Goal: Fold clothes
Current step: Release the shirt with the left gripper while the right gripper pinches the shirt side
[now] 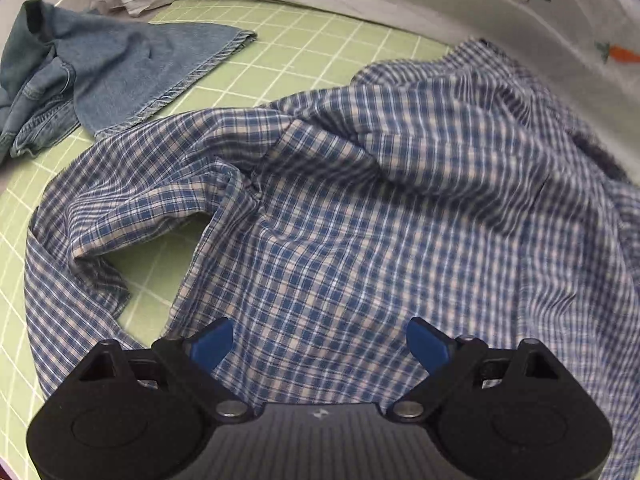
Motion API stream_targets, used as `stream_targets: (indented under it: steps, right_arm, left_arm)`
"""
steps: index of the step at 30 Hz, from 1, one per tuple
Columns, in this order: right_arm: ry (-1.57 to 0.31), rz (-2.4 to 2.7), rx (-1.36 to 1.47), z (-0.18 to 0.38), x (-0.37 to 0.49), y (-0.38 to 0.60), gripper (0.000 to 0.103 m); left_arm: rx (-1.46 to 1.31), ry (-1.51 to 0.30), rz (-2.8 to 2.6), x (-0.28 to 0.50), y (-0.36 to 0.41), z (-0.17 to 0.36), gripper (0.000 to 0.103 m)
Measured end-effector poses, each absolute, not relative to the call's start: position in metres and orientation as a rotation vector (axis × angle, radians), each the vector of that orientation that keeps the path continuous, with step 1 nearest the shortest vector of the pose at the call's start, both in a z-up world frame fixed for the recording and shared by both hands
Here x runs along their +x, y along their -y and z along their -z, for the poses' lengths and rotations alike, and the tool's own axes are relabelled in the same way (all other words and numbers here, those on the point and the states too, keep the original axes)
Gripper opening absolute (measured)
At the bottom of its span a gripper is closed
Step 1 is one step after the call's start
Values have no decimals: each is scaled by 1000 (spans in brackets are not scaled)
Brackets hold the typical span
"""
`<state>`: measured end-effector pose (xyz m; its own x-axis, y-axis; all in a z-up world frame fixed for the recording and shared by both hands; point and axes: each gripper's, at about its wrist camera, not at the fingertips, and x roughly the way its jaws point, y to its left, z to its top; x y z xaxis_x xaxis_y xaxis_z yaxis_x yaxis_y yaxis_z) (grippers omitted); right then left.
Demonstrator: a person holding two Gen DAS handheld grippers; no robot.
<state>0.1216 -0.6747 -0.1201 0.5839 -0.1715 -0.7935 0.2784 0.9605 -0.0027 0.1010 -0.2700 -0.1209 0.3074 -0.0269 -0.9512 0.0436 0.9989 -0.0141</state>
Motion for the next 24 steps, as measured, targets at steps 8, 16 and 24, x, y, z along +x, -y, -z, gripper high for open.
stream_targets:
  steps: [8, 16, 24]
  right_arm:
    - [-892, 221, 131, 130, 126, 669, 6]
    - [-886, 456, 210, 118, 41, 688, 3]
    - [-953, 613, 342, 121, -58, 699, 5]
  left_arm:
    - [37, -1235, 34, 104, 271, 110, 93]
    - [-4, -1179, 30, 94, 263, 86, 93]
    - [-33, -1208, 66, 74, 270, 86, 93]
